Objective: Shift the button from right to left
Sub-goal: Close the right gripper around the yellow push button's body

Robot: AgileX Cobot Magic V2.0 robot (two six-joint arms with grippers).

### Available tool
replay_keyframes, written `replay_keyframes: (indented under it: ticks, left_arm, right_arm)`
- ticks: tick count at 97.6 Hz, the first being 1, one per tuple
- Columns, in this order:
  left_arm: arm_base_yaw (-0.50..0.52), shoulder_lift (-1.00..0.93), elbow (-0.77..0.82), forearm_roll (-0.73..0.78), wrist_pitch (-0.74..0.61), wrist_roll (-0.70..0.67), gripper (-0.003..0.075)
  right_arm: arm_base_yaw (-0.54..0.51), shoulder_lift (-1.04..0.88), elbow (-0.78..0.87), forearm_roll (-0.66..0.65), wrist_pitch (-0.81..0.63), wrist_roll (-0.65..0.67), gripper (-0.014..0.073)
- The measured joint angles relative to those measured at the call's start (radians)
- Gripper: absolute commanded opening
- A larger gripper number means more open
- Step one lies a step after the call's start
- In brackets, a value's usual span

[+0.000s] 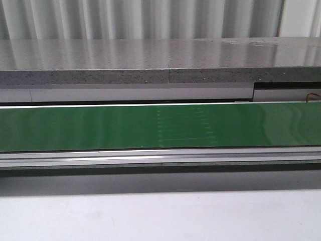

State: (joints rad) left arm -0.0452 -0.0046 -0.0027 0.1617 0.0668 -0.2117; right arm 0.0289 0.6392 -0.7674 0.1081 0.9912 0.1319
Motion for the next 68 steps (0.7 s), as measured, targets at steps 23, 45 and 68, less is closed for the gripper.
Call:
replay_keyframes:
  ticks: [23,45,68]
  left_arm:
    - [0.000,0.000,0.000,0.000,0.000,0.000,-0.0020]
    - [0.000,0.000,0.000,0.000,0.000,0.000,-0.0020]
    - [0.000,0.000,0.000,0.000,0.000,0.000,-0.0020]
  right_arm:
    - [-0.048,0.216,-0.157,-0.108,0.046,0.019,0.0573]
    - [-0.192,0.395,-0.239,-0.167,0.022,-0.027,0.0573]
    - [-0.386,0.570,-0.248,-0.097,-0.078,-0.186,0.0573]
